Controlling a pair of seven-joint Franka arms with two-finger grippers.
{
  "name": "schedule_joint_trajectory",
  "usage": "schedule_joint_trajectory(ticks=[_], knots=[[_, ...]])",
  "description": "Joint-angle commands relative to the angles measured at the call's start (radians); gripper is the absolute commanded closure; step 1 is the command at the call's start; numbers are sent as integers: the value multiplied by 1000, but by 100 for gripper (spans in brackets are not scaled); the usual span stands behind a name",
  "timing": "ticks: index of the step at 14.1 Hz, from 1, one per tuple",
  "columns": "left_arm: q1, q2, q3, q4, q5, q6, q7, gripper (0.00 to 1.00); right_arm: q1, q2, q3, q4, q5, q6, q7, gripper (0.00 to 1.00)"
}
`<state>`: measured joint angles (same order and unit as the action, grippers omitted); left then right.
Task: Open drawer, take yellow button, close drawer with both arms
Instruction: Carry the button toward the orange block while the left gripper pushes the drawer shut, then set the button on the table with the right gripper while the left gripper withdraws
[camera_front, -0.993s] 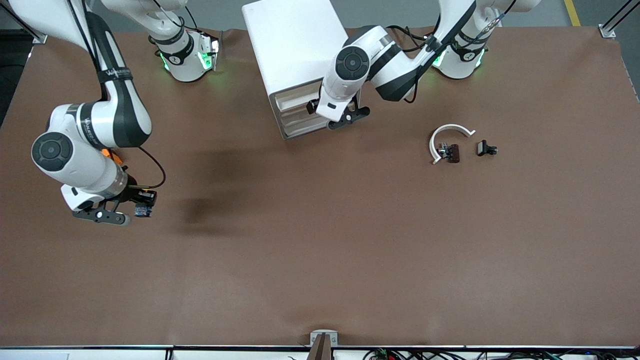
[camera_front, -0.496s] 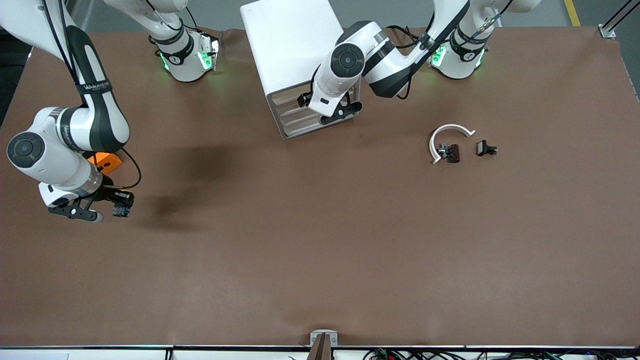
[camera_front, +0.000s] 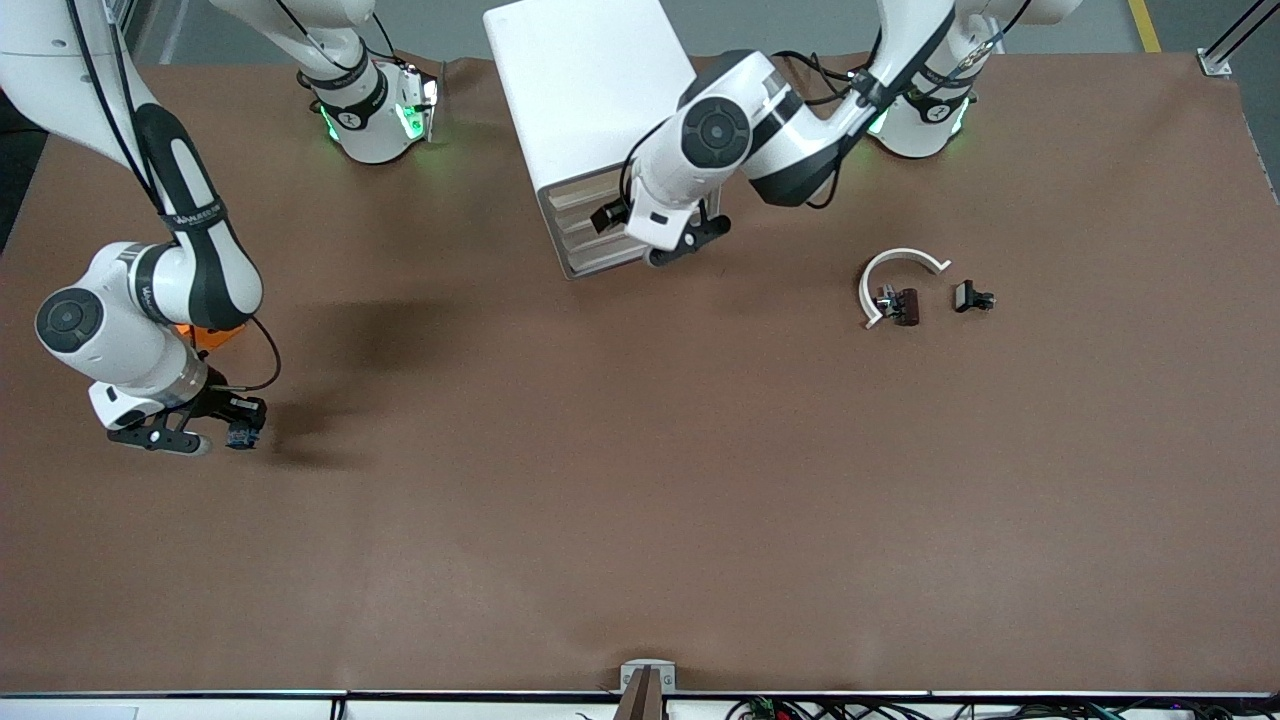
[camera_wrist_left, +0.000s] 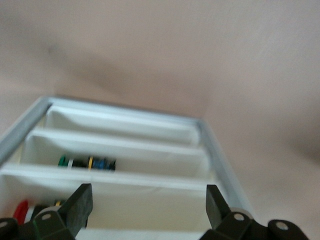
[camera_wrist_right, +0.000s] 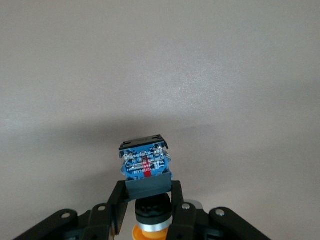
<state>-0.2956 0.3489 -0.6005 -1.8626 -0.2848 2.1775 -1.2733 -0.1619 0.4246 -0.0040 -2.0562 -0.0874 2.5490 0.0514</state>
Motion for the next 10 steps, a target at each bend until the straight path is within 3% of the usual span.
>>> schedule_joint_trajectory(ticks=[1,6,10], knots=[[82,-1,19,37,109,-15,-4,0,-21,20,21,2,-17,20,-5,100],[263,-39,19,89,294,-84,11,0,-33,72,21,2,-17,45,11,100],[392,-60,19,141,308,-103,116,0,-39,79,21,4,-17,33,10,100]])
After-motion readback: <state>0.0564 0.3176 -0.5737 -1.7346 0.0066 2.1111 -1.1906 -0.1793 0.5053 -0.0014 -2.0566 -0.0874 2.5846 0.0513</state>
